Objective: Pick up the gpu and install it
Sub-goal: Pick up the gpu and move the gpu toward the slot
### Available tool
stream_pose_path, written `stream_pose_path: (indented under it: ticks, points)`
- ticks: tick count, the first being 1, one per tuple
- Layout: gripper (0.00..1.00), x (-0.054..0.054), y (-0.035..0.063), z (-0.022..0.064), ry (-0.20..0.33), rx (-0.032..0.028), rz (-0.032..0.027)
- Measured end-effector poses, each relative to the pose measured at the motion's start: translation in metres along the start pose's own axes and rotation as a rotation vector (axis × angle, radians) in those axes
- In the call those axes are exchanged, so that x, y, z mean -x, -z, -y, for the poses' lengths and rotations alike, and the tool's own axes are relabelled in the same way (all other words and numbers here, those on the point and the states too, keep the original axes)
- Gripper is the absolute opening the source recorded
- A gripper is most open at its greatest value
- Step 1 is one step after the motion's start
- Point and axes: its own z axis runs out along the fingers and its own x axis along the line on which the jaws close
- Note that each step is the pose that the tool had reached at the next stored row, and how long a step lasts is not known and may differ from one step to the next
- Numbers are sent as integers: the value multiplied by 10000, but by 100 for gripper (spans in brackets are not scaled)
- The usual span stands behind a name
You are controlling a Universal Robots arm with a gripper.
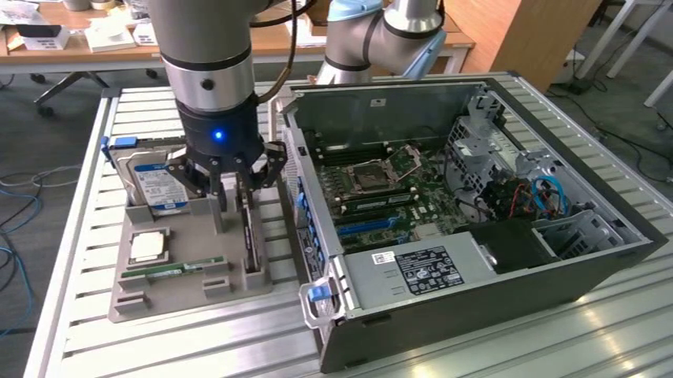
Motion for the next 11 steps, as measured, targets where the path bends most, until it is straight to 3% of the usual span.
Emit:
stream_pose_path:
  ticks: [11]
  points:
    - [42,-2,-108,5,0,0,0]
